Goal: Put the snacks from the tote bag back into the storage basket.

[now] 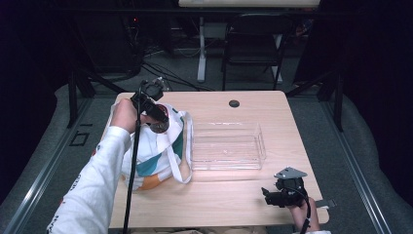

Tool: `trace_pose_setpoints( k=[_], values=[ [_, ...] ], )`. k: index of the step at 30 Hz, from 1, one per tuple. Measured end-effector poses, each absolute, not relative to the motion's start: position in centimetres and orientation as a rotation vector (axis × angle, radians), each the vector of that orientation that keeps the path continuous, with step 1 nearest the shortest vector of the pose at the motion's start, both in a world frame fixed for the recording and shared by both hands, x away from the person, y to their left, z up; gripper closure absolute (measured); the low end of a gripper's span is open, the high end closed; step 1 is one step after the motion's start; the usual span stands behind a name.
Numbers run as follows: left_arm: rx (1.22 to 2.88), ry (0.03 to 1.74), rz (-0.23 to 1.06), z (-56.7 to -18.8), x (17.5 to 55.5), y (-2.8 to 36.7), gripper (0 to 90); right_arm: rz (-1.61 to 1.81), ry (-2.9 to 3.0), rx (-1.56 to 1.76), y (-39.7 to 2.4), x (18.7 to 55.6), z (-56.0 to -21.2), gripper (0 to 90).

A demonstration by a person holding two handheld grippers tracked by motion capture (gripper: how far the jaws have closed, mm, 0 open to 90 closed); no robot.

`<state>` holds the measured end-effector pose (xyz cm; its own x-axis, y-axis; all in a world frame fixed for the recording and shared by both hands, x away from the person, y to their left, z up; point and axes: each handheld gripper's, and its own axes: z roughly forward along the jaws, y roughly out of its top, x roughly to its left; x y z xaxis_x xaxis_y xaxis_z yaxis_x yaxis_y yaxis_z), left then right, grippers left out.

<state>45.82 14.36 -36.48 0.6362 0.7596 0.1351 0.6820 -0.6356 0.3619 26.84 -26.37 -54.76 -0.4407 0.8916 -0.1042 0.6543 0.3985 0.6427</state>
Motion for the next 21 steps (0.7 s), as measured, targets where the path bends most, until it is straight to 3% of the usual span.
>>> trace_pose_setpoints(
  k=[21],
  values=[
    [2.602,1.066,0.373,-36.1,46.2,10.3,26.0,0.738,2.229,1.324,-26.4,26.9,-54.8,14.0]
  ],
)
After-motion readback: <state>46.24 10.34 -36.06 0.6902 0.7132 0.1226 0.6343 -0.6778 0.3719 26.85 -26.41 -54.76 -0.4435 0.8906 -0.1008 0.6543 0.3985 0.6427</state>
